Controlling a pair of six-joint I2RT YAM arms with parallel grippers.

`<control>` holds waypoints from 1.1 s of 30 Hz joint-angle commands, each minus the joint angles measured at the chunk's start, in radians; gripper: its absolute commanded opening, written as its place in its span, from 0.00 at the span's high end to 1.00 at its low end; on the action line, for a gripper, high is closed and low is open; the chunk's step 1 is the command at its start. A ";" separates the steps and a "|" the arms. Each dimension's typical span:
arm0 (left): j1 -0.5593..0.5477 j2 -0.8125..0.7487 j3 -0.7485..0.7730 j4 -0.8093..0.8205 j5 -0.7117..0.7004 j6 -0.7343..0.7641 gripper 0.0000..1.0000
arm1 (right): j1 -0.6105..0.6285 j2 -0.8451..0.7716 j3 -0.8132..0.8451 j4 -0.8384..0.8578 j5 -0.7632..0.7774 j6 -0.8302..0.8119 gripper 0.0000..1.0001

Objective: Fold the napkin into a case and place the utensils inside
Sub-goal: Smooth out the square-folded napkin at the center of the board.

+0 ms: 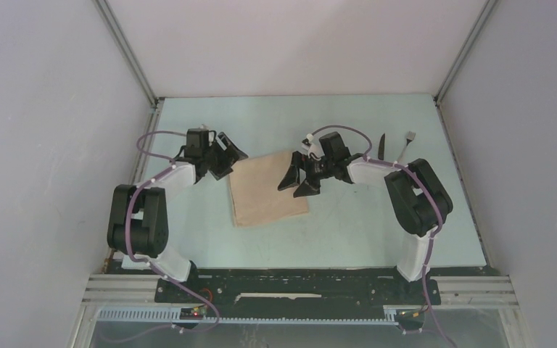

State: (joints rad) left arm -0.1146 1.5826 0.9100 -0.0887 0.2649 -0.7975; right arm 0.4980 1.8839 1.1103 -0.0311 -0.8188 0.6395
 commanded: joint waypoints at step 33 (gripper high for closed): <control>0.059 0.038 0.160 -0.141 -0.083 0.129 0.16 | 0.008 -0.084 -0.170 0.151 -0.038 0.056 0.00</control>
State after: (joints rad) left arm -0.0631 1.7203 1.0889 -0.1482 0.2379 -0.7212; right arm 0.5117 1.8717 0.9302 0.1310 -0.8692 0.7059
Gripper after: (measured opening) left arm 0.844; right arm 0.993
